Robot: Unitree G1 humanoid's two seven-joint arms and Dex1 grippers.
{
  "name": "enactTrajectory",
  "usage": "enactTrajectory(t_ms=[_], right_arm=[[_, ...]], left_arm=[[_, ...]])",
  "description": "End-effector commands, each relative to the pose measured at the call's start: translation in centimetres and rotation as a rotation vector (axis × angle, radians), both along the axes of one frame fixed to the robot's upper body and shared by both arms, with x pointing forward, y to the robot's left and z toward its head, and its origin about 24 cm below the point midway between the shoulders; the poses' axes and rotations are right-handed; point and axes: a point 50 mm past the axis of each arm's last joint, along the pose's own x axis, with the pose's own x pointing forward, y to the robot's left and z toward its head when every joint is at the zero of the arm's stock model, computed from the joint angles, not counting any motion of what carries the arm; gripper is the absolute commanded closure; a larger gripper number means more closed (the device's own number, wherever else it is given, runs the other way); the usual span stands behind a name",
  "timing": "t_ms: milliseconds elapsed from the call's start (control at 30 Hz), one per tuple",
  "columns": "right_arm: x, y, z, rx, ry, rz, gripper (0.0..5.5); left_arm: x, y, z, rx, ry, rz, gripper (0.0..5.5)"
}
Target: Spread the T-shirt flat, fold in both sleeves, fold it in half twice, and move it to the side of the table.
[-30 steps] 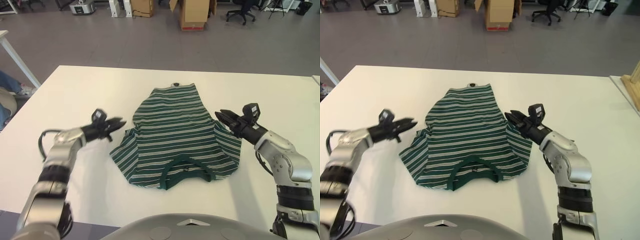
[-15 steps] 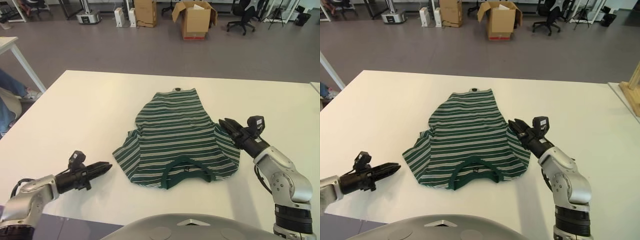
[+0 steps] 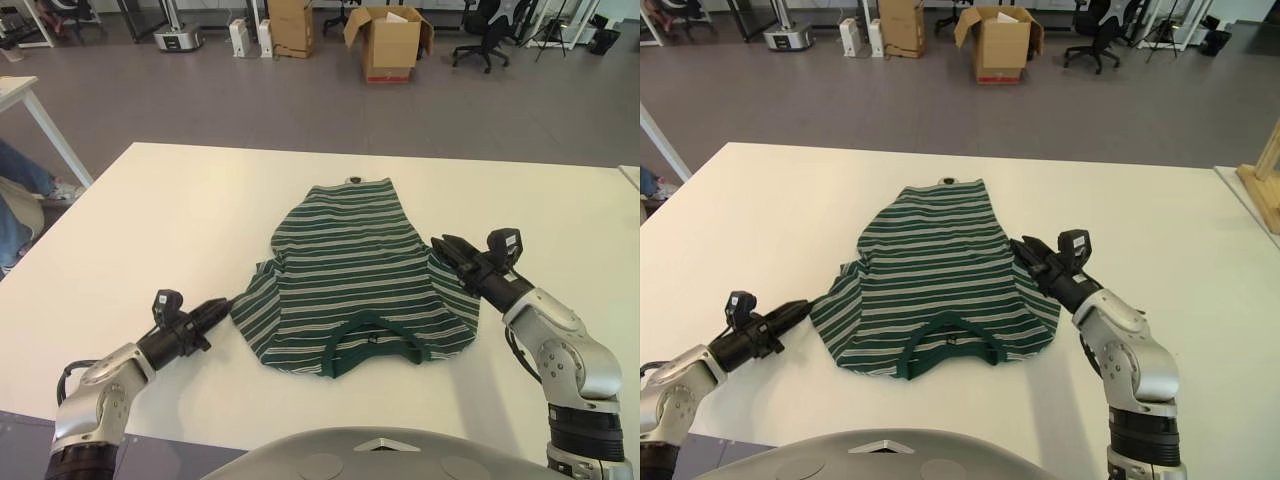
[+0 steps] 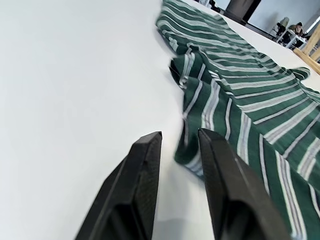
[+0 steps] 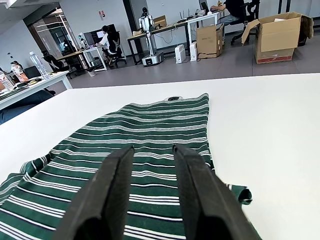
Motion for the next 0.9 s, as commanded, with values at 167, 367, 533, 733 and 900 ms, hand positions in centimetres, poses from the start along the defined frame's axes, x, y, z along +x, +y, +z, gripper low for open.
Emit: enactTrajectory(t_ms=[167,367,533,733,900], right_arm=[[0.3,0.1,0.2,0.006,0.001,0.016,4.04],[0.0,0.1,-0.2,0.010,0.014,0.006,4.04],[-0.4,0.8,-0.6,0.030,0.027,0.001,4.04],[-0.4,1.8,-1.6,0.063,0.034,-0.015,4.04],[1.0,1.5,-1.2,0.054,0.012,-0.005,4.04]], left_arm=[[-5.1,0.8,-7.6,-0.031,0.293,-0.102,4.15],[-6.0,1.6,-8.0,-0.118,0.351,-0.188,4.15],[-5.2,3.8,-8.1,0.091,0.469,-0.192,4.15],[5.6,-0.3,0.2,0.362,-0.256,-0.243,4.15],[13.0,-5.5,15.3,0.612,-0.926,-0.018,4.15]])
